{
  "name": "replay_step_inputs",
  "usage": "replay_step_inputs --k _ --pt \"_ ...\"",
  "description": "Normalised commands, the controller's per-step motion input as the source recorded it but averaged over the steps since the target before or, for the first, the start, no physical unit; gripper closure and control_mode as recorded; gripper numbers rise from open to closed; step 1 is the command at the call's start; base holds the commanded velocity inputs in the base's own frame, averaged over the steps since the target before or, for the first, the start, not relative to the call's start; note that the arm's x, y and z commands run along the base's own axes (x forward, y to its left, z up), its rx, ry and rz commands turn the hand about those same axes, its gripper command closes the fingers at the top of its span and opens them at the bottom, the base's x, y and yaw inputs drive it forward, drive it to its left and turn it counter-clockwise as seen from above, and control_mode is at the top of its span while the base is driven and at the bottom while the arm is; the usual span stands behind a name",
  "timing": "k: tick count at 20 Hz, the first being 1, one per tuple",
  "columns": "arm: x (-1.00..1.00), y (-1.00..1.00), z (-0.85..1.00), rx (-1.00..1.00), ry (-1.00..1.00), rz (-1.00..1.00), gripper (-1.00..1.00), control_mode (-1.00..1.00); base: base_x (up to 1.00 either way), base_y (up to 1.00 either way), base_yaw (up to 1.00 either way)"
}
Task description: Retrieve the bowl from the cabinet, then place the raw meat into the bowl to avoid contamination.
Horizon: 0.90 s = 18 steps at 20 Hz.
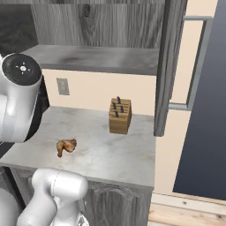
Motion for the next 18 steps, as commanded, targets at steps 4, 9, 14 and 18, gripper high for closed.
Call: replay_step_inputs --k 4,9,14,18 --pt "0.05 0.42 -0.39 -0.09 -0.01 0.09 1.00 -1.00 0.00 0.00 0.00" --pt "0.28 0.09 -0.46 -0.04 -0.02 0.13 1.00 -1.00 0.00 0.00 0.00" --pt "0.44 0.00 -0.46 -0.01 -0.01 0.15 1.00 -1.00 0.00 0.00 0.00" --pt "0.51 -0.01 -0.34 0.00 -0.01 0.14 1.00 -1.00 0.00 0.00 0.00"
